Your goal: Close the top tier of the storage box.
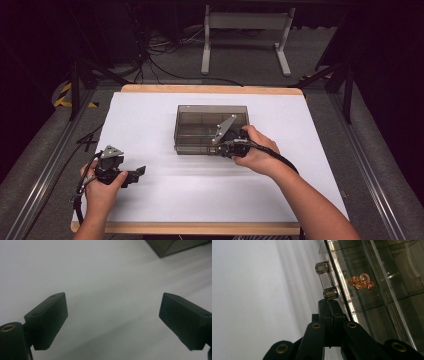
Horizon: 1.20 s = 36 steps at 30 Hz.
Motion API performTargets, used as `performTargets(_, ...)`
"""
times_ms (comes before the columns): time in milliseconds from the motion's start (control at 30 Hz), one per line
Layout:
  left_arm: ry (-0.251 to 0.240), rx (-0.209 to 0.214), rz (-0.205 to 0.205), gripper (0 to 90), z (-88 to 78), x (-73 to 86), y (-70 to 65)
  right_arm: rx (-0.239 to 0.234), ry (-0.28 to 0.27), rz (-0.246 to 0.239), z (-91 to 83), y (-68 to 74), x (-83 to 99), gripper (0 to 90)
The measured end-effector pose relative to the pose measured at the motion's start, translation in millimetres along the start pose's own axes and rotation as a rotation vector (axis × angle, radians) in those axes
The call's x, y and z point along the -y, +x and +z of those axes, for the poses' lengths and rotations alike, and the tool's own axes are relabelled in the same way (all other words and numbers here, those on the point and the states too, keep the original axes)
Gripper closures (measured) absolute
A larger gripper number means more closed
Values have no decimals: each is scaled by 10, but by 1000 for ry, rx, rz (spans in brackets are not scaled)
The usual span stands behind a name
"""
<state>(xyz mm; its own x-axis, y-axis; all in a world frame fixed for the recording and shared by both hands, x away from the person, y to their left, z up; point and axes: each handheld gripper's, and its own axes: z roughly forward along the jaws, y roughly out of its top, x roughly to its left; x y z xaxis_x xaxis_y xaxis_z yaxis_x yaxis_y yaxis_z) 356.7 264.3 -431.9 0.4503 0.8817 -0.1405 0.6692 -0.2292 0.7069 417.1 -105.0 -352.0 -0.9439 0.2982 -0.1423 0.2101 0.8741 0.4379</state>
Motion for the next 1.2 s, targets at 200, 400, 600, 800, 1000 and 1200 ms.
performTargets(200, 0, 0, 3, 92, 5, -2, 0, 18, -14, 15, 16, -48, 8, 900)
performTargets(400, 1, 0, 4, 92, 5, -2, 1, 30, -29, 27, 15, -95, 20, 900)
performTargets(600, 3, 3, 2, 92, 5, -2, -3, 49, -40, 41, 19, -129, 28, 900)
performTargets(800, 1, 2, 4, 92, 6, -3, 0, 60, -50, 47, 23, -158, 34, 900)
performTargets(1000, 0, 2, 3, 92, 7, -3, 1, 75, -68, 63, 22, -191, 46, 900)
performTargets(1200, 0, 2, 2, 92, 7, -3, 0, 84, -72, 66, 29, -198, 44, 900)
